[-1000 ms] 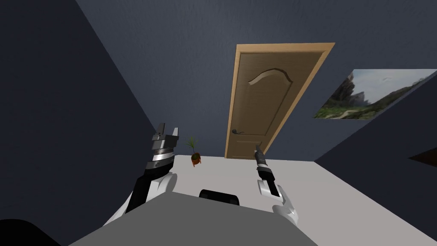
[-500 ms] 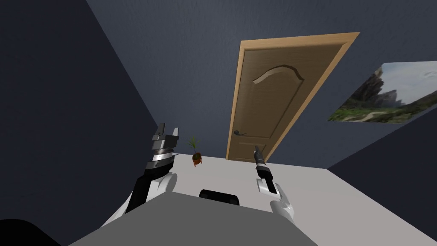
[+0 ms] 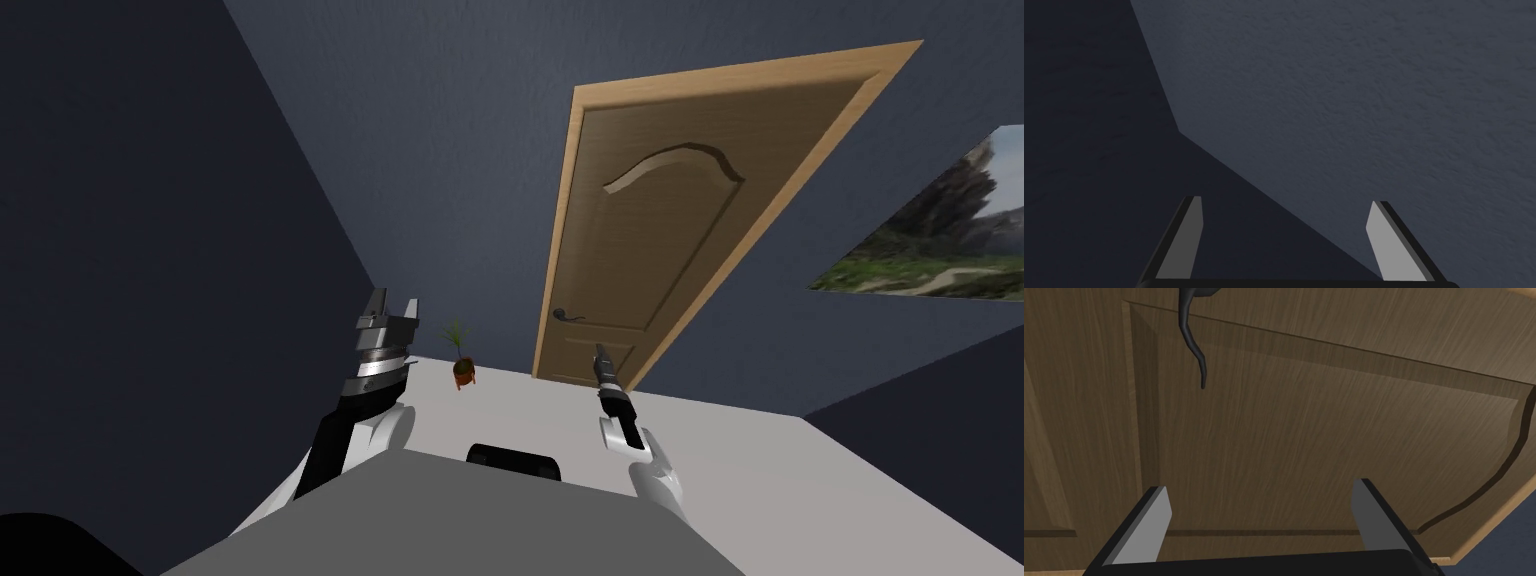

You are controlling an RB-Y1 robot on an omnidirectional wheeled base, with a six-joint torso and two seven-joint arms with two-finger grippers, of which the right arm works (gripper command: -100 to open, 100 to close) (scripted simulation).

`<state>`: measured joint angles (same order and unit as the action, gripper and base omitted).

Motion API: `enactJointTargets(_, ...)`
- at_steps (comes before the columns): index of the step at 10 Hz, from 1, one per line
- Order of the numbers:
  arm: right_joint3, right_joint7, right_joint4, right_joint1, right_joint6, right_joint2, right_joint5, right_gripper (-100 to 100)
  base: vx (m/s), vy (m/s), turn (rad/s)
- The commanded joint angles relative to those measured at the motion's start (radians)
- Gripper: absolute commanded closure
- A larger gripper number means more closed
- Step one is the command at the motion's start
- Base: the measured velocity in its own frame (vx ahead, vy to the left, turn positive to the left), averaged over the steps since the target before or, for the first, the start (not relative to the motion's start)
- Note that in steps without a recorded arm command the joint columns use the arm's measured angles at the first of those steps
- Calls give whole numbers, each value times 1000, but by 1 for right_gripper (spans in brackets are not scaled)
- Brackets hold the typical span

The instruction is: Pull the door open

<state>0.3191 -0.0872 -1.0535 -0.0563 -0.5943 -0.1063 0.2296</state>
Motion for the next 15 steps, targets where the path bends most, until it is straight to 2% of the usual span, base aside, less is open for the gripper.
enactJointTargets(1, 15, -10, 50, -27, -9, 0, 11, -100, 73, -26, 131)
enactJointTargets(2, 15, -10, 56, -27, -9, 0, 11, -100, 51, -25, 60)
enactJointTargets(7, 61, -37, 216, -113, -36, -3, 41, -100, 74, -45, 125)
enactJointTargets(10, 82, -50, 298, -151, -49, -4, 54, -100, 72, -48, 98)
enactJointTargets(14, 101, -61, 367, -187, -60, -5, 67, -100, 52, -36, 69)
enactJointTargets(15, 97, -60, 351, -179, -56, -3, 65, -100, 20, -17, 17)
